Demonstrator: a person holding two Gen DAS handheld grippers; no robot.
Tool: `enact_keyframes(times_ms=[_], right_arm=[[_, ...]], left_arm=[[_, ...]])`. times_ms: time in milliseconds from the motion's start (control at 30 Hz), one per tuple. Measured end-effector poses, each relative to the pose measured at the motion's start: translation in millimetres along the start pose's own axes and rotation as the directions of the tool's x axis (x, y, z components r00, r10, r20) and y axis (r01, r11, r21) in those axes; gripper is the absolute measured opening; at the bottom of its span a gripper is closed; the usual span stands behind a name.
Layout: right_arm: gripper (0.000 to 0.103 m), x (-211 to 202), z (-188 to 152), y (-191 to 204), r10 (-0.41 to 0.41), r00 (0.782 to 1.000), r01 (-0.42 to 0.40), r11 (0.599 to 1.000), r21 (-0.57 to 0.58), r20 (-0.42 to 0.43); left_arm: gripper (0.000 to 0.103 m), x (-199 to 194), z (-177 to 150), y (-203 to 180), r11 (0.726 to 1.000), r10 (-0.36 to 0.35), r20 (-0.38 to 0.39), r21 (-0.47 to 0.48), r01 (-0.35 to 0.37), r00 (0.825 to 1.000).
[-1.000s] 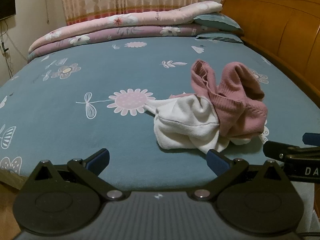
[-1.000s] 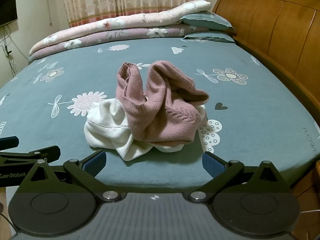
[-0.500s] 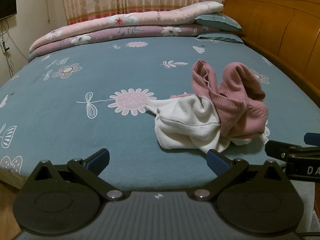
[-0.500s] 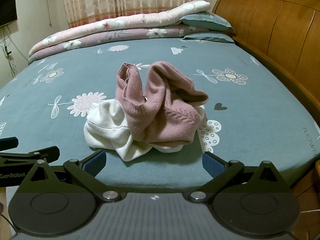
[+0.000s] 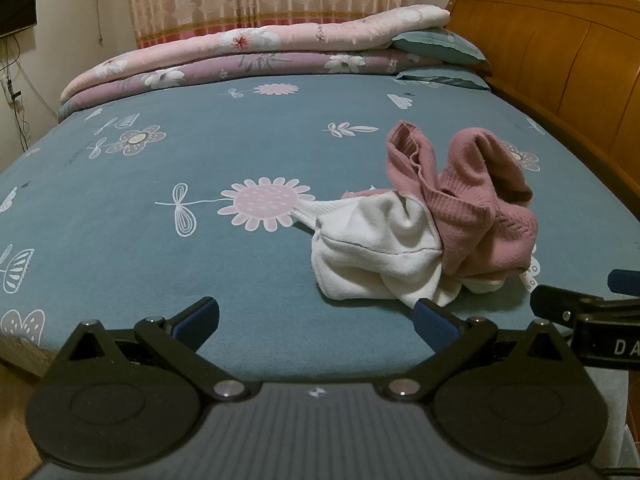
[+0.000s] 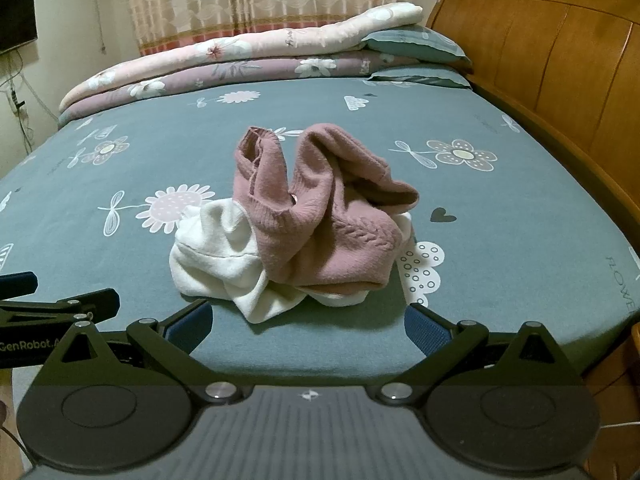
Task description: Fold clothes
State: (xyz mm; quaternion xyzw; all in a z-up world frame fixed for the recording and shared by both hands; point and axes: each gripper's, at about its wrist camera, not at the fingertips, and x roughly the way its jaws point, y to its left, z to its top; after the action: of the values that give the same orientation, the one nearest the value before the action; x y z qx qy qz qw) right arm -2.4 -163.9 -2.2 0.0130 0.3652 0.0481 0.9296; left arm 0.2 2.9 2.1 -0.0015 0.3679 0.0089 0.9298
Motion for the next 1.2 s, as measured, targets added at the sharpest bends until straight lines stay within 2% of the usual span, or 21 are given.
enact_keyframes(times_ms=[1200], right_arm=[[0.103, 4, 10, 5, 0.014, 1.000, -0.014, 1.000, -0.022, -0.002]], left_arm=[[0.103, 5, 4, 4, 1.000, 0.006, -0.002, -0.014, -0.006, 1.000]])
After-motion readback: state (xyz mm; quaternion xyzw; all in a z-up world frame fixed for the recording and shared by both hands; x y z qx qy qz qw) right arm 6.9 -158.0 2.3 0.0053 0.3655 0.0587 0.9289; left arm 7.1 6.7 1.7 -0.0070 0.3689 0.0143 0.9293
